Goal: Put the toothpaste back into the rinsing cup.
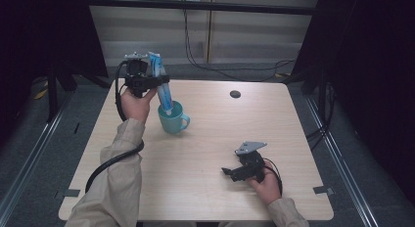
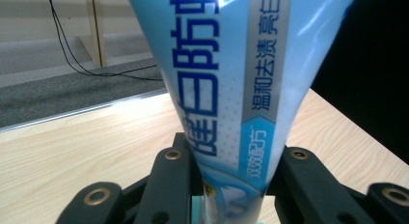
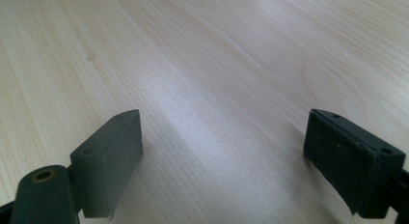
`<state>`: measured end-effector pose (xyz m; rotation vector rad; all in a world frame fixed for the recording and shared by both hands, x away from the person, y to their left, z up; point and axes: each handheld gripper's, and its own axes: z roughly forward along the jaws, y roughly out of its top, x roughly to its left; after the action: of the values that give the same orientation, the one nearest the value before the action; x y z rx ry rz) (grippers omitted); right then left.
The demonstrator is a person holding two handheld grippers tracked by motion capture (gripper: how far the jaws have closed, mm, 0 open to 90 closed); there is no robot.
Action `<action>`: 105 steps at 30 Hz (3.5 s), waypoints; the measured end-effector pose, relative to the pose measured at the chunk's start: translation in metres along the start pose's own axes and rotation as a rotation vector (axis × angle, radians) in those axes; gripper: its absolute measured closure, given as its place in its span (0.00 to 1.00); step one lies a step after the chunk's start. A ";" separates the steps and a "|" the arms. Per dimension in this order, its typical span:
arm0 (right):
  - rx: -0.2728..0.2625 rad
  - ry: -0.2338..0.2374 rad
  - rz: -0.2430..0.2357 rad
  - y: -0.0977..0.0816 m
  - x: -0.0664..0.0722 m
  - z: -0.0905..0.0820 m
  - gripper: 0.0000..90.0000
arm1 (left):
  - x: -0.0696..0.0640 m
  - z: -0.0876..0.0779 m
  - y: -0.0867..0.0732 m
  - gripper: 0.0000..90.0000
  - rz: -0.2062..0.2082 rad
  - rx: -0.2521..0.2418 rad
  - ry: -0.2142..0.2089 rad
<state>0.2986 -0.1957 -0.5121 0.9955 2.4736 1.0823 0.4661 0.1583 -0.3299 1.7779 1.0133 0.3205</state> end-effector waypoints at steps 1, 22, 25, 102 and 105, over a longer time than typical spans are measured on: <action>-0.001 0.000 0.000 0.000 0.000 0.000 0.15 | 0.001 0.001 -0.001 0.82 -0.001 0.001 0.002; -0.002 0.000 -0.004 0.000 0.000 0.000 0.15 | 0.008 0.023 -0.023 0.82 -0.024 0.025 0.049; -0.001 0.000 -0.002 0.000 0.000 0.000 0.15 | 0.008 0.025 -0.027 0.82 -0.025 0.024 0.054; 0.001 0.011 -0.009 0.000 0.000 0.000 0.15 | 0.010 0.047 -0.071 0.79 -0.014 0.102 0.130; 0.001 0.011 -0.009 0.000 0.000 0.000 0.15 | 0.010 0.047 -0.070 0.78 -0.015 0.100 0.134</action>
<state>0.2983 -0.1956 -0.5121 0.9802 2.4847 1.0866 0.4675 0.1446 -0.4138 1.8570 1.1540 0.3897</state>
